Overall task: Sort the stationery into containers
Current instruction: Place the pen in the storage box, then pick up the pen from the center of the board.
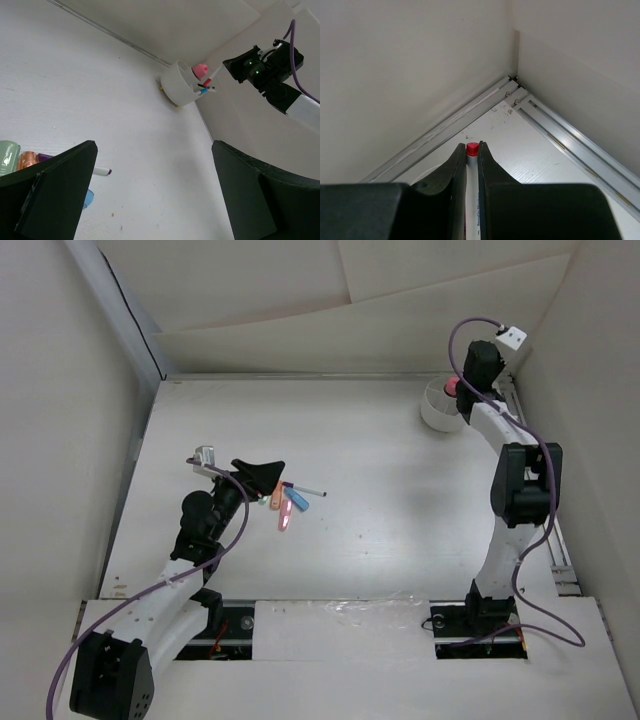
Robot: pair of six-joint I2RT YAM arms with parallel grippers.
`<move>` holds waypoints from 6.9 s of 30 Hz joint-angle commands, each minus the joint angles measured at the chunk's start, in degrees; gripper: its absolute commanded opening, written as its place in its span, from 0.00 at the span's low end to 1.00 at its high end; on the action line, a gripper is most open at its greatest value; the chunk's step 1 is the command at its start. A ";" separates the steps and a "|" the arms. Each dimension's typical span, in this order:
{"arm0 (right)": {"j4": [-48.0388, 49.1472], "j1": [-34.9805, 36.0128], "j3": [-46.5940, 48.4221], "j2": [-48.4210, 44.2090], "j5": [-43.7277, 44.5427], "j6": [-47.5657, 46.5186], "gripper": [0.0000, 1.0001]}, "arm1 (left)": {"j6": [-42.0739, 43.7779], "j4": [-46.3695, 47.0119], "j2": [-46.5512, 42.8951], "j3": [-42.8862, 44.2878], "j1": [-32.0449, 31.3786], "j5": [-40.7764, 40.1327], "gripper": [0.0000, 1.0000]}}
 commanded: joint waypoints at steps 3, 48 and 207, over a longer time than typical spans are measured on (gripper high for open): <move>6.32 2.08 -0.29 1.85 4.51 -3.65 0.00 | -0.27 3.66 -0.34 -0.39 -0.03 0.78 1.00; -7.45 7.97 -11.80 -15.46 -29.72 -4.88 0.32 | -0.27 1.81 -2.63 -0.39 -0.03 1.31 1.00; 4.28 19.93 -15.83 -23.10 -26.89 -12.62 0.00 | 0.35 -14.45 -26.19 -1.44 -0.03 -13.99 1.00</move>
